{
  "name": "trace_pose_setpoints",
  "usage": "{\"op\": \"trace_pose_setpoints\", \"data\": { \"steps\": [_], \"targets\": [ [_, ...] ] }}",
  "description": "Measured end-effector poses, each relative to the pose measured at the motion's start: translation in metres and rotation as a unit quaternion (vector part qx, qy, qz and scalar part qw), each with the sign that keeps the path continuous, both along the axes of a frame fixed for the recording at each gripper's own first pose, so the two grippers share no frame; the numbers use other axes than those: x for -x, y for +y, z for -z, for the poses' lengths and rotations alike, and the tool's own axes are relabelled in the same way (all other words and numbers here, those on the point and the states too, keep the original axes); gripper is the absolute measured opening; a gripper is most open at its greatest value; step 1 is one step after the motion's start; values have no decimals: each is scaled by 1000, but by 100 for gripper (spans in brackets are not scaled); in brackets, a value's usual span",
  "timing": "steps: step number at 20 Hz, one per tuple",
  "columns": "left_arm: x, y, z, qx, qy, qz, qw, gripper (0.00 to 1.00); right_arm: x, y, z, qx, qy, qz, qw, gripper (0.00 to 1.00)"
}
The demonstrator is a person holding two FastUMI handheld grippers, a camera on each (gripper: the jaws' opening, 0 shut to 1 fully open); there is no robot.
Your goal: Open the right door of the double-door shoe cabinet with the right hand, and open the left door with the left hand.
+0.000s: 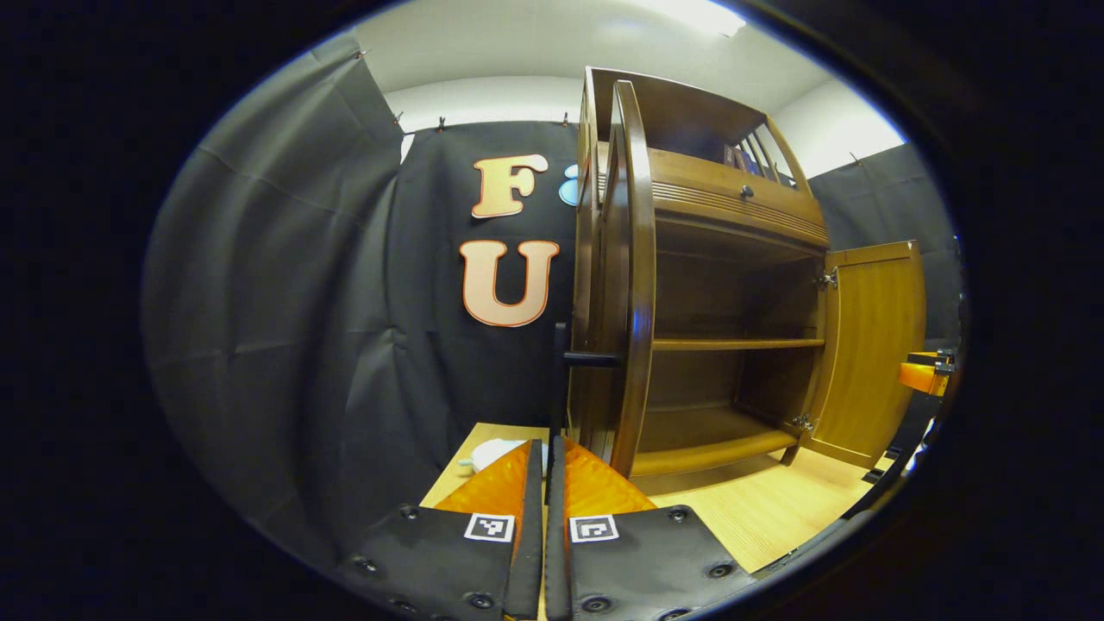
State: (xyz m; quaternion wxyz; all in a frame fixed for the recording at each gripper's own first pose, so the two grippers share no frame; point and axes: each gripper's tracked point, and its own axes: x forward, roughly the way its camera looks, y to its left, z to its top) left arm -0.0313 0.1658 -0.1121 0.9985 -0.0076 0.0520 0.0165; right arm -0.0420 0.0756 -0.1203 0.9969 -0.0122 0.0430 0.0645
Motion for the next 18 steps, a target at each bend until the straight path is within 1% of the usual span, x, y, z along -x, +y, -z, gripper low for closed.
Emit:
{"op": "trace_pose_setpoints", "data": {
  "steps": [1, 2, 3, 4, 5, 8, 9, 10, 11, 12, 13, 14, 15, 17, 18],
  "targets": [
    [4, 3, -3, 2, 1, -10, 1000, 10, 0, -1, -1, 0, -1, 1, 1000, 93],
    [10, 6, -6, 6, -1, -18, 1000, 10, 0, -3, -1, -1, -1, 2, 1000, 93],
    [15, 8, -12, 9, -5, -25, 1000, 10, 0, -5, -1, -2, -1, 2, 1000, 98],
    [20, 9, -16, 11, -8, -30, 999, 9, 0, -7, -2, -4, -1, 3, 1000, 93],
    [23, 9, -21, 11, -12, -32, 999, 9, -1, -9, -5, -6, -2, 4, 1000, 98],
    [33, 1, -34, 5, -17, -34, 999, 10, -4, -18, -11, -10, -3, 7, 1000, 98],
    [35, -1, -40, 1, -20, -37, 999, 9, -4, -20, -13, -10, -4, 8, 1000, 93],
    [37, -5, -47, -3, -26, -39, 999, 10, -5, -24, -17, -8, -6, 10, 1000, 93],
    [39, -9, -56, -7, -33, -41, 999, 10, -7, -28, -20, -6, -9, 14, 1000, 98],
    [39, -13, -60, -11, -38, -42, 998, 10, -9, -33, -23, -4, -9, 17, 1000, 98],
    [40, -20, -67, -13, -42, -40, 998, 13, -11, -36, -27, -3, -10, 19, 1000, 93],
    [39, -29, -72, -15, -46, -33, 998, 17, -13, -40, -31, -4, -12, 20, 1000, 98],
    [38, -37, -78, -20, -51, -27, 998, 13, -15, -42, -34, -6, -12, 21, 1000, 98],
    [34, -49, -88, -24, -55, -20, 998, 24, -20, -45, -40, -16, -10, 18, 1000, 98],
    [32, -58, -92, -23, -56, -16, 998, 25, -23, -48, -44, -17, -11, 20, 1000, 88]
  ]
}}
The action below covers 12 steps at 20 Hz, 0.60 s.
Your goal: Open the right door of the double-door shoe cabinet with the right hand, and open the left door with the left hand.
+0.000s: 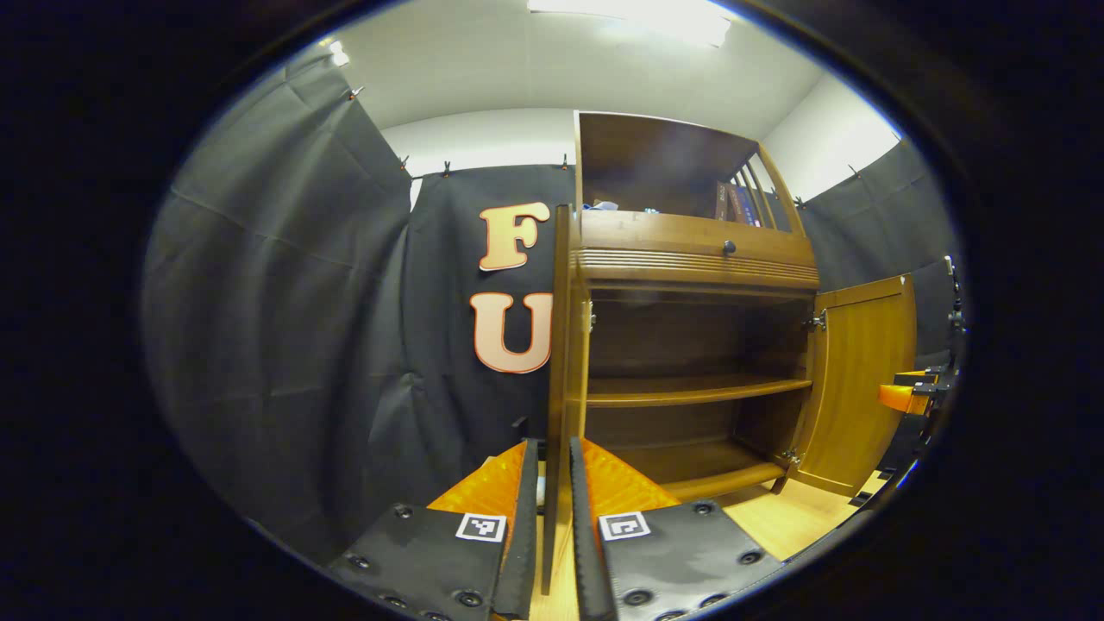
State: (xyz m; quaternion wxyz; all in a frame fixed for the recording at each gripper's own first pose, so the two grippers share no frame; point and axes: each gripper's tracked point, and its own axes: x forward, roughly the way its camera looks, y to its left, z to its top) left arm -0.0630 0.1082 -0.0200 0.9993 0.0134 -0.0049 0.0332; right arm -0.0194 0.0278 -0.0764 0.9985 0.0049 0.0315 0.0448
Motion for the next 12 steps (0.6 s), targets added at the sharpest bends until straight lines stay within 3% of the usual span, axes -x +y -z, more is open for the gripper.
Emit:
{"op": "trace_pose_setpoints", "data": {
  "steps": [2, 3, 4, 5, 6, 7, 8, 11, 12],
  "targets": [
    [-7, -15, -7, 6, 2, 6, 1000, 29, -6, -4, -10, 8, -5, 2, 1000, 98],
    [-11, -22, -10, 7, 1, 5, 1000, 32, -8, -5, -16, 10, -7, 0, 1000, 88],
    [-15, -28, -16, 7, 0, 8, 1000, 36, -11, -6, -21, 10, -9, -2, 1000, 98],
    [-19, -36, -20, 6, -2, 10, 1000, 27, -13, -7, -27, 11, -12, -3, 1000, 98],
    [-22, -40, -24, 4, -2, 9, 1000, 28, -16, -9, -34, 13, -17, -3, 1000, 98],
    [-26, -47, -26, 4, -3, 11, 1000, 39, -17, -10, -40, 15, -20, -4, 1000, 93],
    [-30, -57, -27, 4, -2, 16, 1000, 51, -18, -11, -46, 18, -23, -7, 1000, 98],
    [-42, -80, -31, 4, 8, 25, 1000, 85, -18, -15, -59, 18, -29, -13, 999, 98],
    [-46, -84, -32, 6, 11, 27, 1000, 83, -18, -17, -63, 17, -29, -15, 999, 93]
  ]
}}
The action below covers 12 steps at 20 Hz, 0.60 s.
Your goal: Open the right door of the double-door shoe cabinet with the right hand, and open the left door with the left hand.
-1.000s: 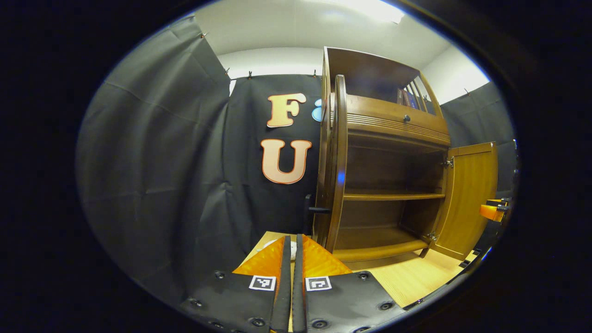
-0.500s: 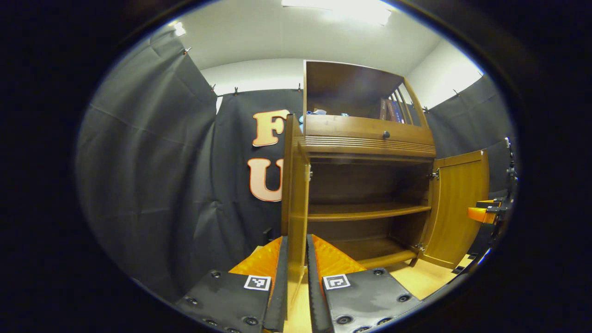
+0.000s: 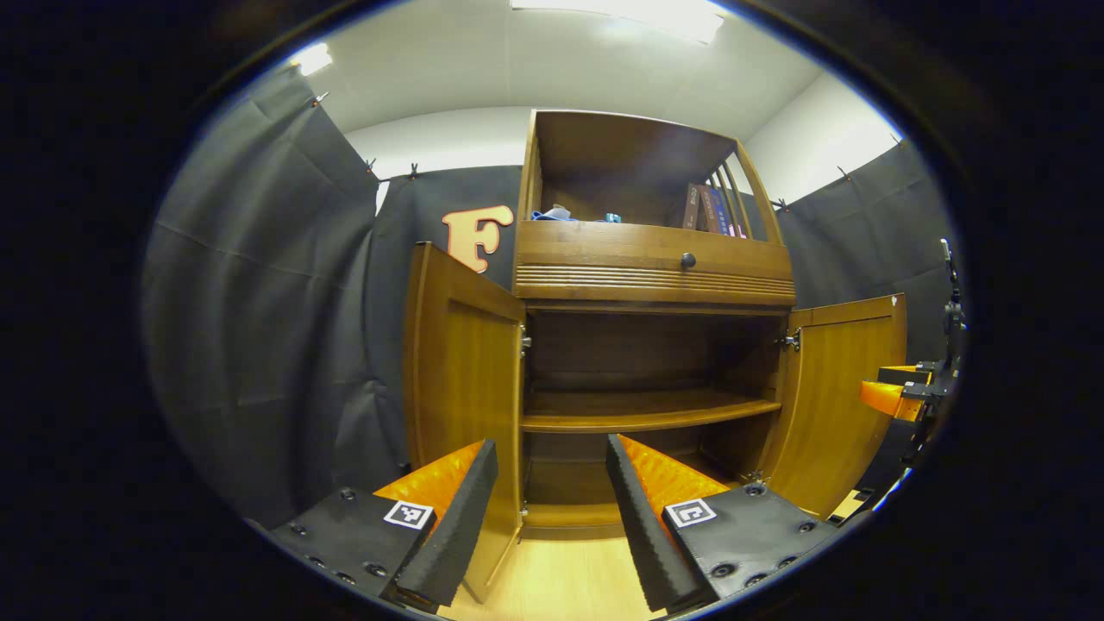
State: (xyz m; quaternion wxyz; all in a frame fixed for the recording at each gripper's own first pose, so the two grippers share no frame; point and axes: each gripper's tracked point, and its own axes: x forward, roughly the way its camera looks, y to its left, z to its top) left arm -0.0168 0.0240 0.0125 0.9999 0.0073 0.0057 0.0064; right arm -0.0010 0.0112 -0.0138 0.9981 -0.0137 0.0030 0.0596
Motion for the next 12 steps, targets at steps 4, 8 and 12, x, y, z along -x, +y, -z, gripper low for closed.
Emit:
{"op": "trace_pose_setpoints", "data": {
  "steps": [4, 8, 12],
  "targets": [
    [-10, -15, -7, 9, 2, -8, 1000, 93, -1, -15, -13, -2, -11, 7, 1000, 98],
    [-16, -23, -5, 13, 10, -14, 1000, 94, 1, -27, -20, -4, -16, 13, 1000, 98],
    [-21, -30, 1, 24, 19, -2, 1000, 97, -2, -34, -18, -3, -16, 16, 1000, 93]
  ]
}}
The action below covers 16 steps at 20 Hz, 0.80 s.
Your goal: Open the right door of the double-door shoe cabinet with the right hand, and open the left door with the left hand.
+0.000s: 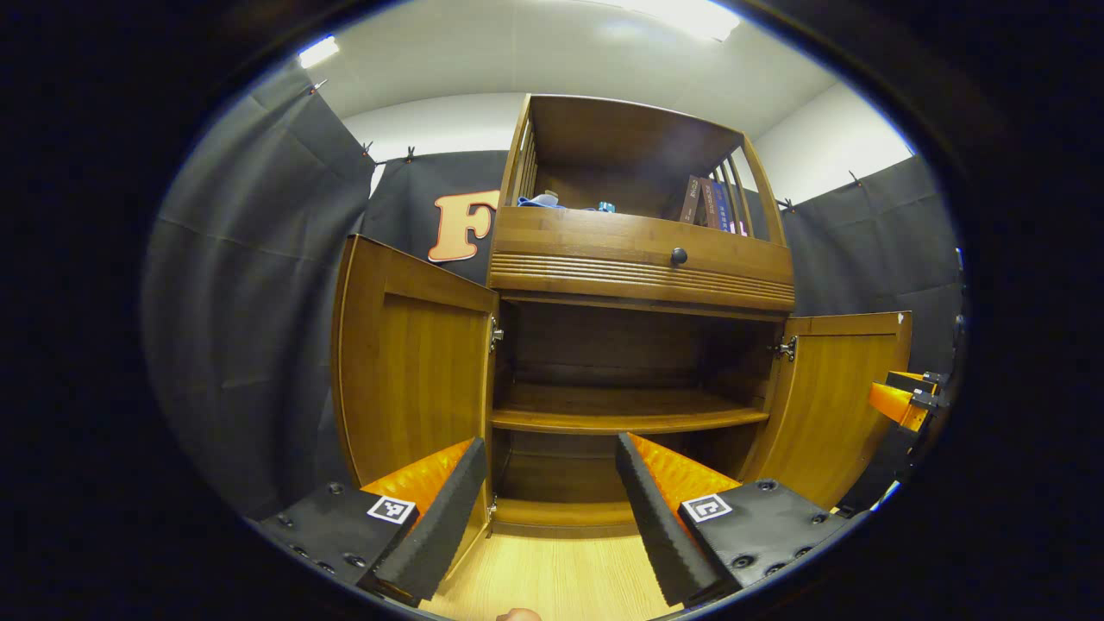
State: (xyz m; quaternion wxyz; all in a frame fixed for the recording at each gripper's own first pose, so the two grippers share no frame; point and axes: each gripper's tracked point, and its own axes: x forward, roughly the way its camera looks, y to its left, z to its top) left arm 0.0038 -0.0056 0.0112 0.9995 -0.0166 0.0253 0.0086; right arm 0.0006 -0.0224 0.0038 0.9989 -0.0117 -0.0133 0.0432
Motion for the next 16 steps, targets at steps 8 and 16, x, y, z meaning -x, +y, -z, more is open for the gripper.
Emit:
{"op": "trace_pose_setpoints", "data": {
  "steps": [8, 16],
  "targets": [
    [3, 1, -5, -20, -11, -10, 1000, 96, -2, -7, 4, -7, 0, 3, 1000, 93],
    [7, -6, -5, -20, -13, -3, 1000, 94, 1, -5, 4, -3, -4, 1, 1000, 93]
  ]
}}
